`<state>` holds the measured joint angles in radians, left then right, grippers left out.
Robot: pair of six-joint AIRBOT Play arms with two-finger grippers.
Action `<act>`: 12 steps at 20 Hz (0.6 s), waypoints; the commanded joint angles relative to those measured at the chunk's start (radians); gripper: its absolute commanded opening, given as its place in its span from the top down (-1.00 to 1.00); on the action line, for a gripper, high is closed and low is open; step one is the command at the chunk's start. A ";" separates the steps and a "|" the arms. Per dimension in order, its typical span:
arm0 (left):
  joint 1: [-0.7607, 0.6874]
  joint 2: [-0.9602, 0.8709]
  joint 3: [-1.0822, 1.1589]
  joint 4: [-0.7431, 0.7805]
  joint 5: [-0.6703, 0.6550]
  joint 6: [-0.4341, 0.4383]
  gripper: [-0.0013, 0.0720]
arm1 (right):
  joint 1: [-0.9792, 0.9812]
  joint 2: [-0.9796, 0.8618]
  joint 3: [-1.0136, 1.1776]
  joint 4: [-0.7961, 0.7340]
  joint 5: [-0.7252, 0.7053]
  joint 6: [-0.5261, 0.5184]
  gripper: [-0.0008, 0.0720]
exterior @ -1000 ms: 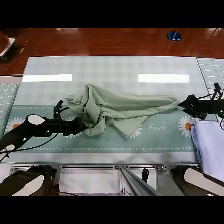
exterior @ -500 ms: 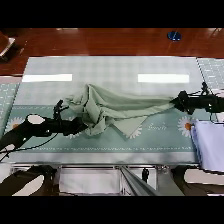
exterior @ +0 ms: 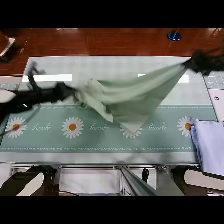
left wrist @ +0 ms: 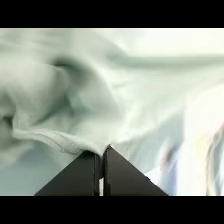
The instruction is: Fold the shirts.
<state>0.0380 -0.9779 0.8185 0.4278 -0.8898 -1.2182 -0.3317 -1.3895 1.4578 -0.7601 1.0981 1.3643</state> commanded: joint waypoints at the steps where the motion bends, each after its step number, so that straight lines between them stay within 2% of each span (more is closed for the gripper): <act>1: 0.083 0.058 0.359 -0.040 0.000 0.013 0.90 | 0.004 0.084 0.351 -0.036 0.072 0.073 0.93; 3: 0.121 0.070 0.555 -0.039 0.000 0.013 0.90 | 0.004 0.146 0.504 -0.072 0.111 0.086 0.93; 6: 0.184 0.106 0.757 0.005 -0.002 0.006 0.90 | 0.004 0.294 0.568 -0.203 0.212 0.095 0.93; 9: 0.247 0.186 0.834 0.140 -0.002 -0.040 0.90 | 0.004 0.444 0.568 -0.361 0.294 0.111 0.93; 12: 0.314 0.311 0.837 0.348 -0.018 -0.101 0.90 | 0.004 0.565 0.568 -0.432 0.333 0.130 0.93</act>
<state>0.2916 -0.7609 1.6093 0.5831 -0.8989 -1.2636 -0.3286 -0.9390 2.0087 -1.0725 1.3647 1.4689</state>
